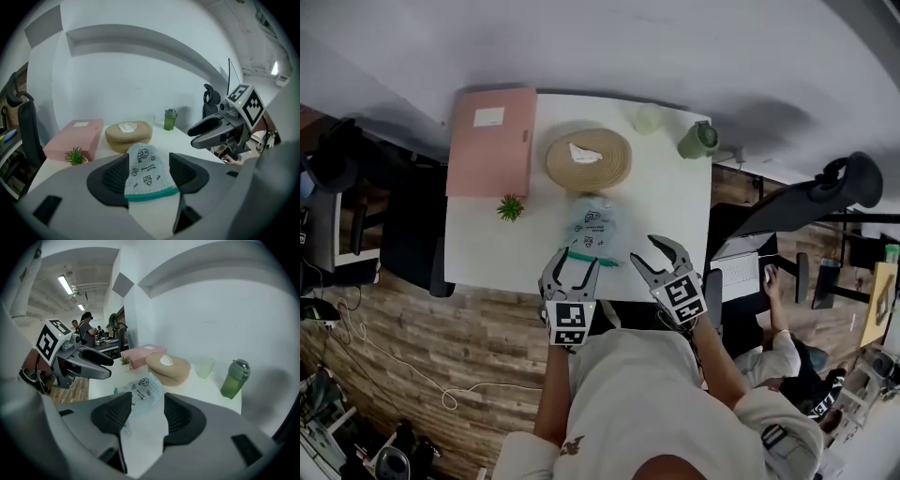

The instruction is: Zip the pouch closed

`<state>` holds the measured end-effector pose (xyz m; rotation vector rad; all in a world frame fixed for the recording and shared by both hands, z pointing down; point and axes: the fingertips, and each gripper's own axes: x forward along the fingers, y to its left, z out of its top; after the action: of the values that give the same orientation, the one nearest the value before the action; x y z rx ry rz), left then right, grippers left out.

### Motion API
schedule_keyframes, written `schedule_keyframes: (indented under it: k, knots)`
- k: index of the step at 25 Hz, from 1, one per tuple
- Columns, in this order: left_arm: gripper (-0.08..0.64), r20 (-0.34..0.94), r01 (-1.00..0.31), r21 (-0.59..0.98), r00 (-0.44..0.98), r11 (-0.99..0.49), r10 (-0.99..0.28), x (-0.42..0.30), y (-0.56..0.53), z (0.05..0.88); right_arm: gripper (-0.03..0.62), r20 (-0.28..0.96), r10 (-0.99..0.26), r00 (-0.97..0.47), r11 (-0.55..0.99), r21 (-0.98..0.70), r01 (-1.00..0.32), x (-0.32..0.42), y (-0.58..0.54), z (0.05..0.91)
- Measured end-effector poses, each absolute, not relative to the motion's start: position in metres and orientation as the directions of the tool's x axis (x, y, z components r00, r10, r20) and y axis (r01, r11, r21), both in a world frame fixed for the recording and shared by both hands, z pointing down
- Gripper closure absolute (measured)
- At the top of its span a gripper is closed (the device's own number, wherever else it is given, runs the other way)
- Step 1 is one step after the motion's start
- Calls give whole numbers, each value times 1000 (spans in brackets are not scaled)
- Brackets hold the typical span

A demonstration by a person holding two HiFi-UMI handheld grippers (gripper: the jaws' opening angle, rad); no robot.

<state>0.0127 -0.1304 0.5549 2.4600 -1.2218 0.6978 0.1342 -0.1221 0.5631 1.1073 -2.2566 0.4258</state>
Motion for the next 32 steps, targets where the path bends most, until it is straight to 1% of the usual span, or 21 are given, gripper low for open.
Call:
schedule_keyframes:
  k: [7,15,23,26,32]
  knots:
    - [313,604,-833,73,475,-549,-641,24,-102,593,384,661,-503,-557,699,-68,-712,128,-105,594]
    - [330,653,-837,85,457,-541,-604,41,-76,628,406,686,-400,-607,770,-108,-629,123,-87,623]
    - [348,689,-830,99,455,-549,-564,61,-60,661,423,712,-306,-633,824,-136,-551,119,-73,654]
    - [367,699,-823,101,458,-559,-548,67,-56,670,432,734,-269,-623,851,-122,-511,119,-68,667]
    - [407,709,-796,102,479,-597,-518,77,-54,684,477,749,-226,-623,867,-136,-479,112,-66,680]
